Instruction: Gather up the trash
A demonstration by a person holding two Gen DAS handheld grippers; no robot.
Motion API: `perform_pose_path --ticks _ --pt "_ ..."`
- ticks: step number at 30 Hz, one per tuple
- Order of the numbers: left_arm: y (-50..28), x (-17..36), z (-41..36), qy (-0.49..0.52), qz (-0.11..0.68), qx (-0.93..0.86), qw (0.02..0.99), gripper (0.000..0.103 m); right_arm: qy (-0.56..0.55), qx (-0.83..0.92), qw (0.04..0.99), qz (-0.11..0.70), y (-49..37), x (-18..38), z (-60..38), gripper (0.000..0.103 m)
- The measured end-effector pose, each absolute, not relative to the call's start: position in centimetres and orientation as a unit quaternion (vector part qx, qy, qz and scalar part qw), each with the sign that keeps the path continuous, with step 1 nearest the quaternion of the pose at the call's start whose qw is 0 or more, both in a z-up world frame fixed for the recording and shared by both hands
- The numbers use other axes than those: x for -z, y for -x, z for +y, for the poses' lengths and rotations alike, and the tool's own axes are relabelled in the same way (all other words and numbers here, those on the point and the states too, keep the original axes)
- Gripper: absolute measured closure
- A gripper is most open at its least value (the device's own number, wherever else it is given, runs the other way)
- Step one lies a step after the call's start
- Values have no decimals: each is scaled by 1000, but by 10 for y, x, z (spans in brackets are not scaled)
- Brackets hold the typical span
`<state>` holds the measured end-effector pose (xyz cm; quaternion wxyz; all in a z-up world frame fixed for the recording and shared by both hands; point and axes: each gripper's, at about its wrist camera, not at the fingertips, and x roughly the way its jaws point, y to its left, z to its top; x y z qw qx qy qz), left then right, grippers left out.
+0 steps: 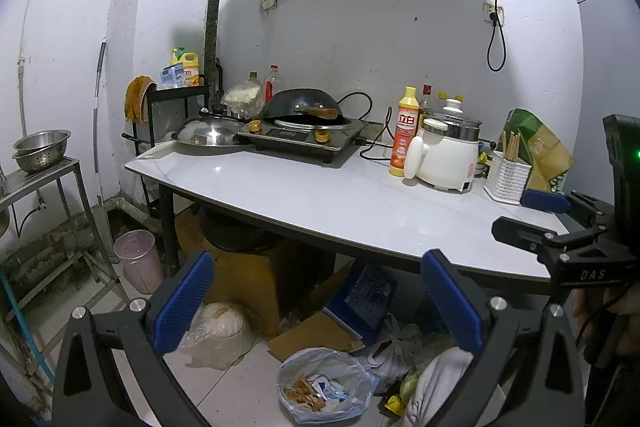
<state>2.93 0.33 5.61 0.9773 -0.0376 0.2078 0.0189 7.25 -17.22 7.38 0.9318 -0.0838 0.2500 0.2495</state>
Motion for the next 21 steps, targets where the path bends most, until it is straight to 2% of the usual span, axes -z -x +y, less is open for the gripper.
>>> perform_pose_path --ticks 21 --pt "-27 -61 0 39 202 -8 979 0 85 -248 932 251 -72 -74 -175 6"
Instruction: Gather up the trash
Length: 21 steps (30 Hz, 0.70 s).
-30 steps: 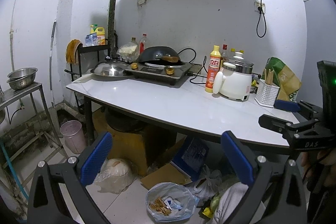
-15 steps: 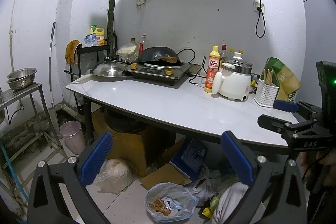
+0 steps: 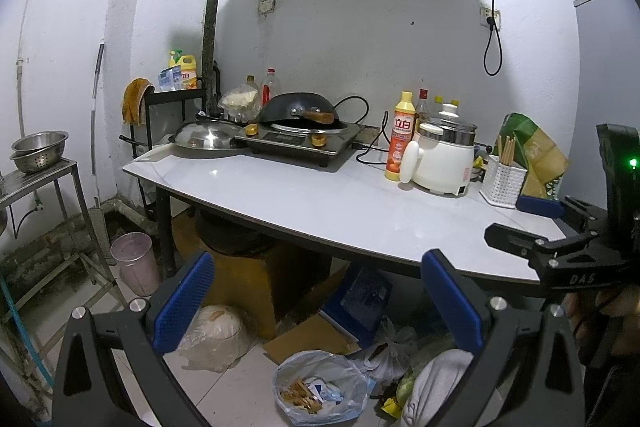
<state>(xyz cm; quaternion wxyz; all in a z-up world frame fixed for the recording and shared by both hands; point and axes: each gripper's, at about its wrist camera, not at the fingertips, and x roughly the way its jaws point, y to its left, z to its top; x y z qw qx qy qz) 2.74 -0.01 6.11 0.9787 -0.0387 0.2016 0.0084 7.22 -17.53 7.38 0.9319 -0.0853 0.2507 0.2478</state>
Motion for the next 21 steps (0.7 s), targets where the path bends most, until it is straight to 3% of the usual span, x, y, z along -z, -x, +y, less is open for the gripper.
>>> perform_pose_path --ticks 21 --pt "-23 -64 1 38 196 -6 980 0 88 -243 933 250 -75 -73 -178 6"
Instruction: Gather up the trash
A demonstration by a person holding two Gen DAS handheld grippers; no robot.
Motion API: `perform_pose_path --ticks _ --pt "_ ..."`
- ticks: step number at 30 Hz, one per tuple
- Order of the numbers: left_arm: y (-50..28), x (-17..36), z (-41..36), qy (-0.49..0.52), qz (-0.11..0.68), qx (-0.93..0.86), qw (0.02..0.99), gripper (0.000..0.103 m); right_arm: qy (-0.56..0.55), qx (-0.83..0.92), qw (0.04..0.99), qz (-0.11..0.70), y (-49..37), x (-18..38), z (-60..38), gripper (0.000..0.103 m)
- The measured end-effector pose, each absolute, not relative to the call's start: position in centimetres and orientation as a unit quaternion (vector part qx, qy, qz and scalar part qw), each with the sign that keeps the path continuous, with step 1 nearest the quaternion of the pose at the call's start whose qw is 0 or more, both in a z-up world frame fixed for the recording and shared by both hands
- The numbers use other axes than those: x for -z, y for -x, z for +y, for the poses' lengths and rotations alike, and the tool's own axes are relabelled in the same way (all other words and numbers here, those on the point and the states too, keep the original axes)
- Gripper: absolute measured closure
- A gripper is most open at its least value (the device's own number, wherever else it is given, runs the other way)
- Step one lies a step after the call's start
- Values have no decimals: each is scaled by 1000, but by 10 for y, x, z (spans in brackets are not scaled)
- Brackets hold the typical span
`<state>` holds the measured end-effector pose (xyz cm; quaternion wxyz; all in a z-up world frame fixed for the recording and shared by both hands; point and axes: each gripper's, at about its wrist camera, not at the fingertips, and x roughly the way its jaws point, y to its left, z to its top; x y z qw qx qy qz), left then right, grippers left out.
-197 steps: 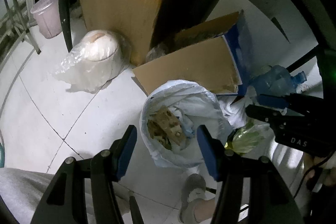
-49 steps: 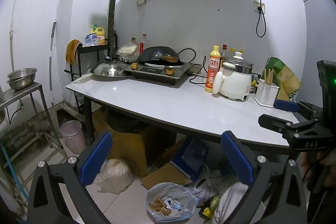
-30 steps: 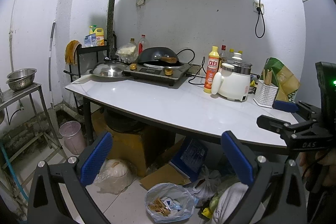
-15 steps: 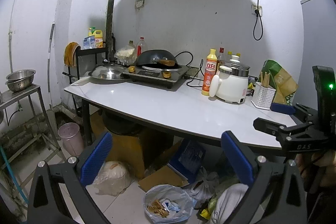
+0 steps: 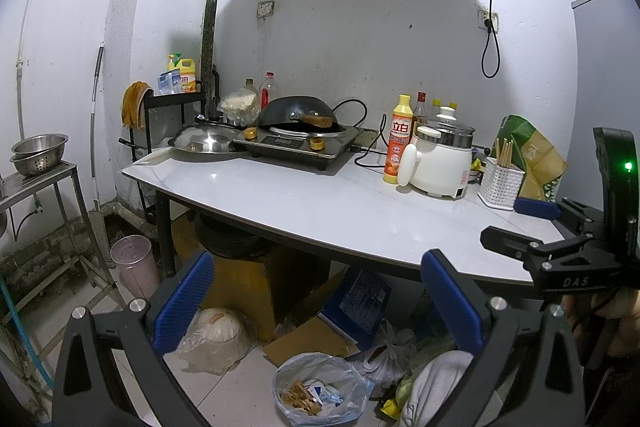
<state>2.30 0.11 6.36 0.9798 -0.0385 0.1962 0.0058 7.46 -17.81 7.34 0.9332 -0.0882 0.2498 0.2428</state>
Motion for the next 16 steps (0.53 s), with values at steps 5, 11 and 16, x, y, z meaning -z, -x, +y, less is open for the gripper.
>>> perform_pose_path --ticks 5,11,16 --pt "-23 -64 2 39 197 -5 980 0 89 -244 933 249 -74 -73 -178 6" --pt "-23 -63 2 38 199 -2 979 0 89 -243 933 248 -74 -73 -178 6" --pt "-23 -60 0 36 200 -2 979 0 89 -243 933 249 -75 -73 -179 6"
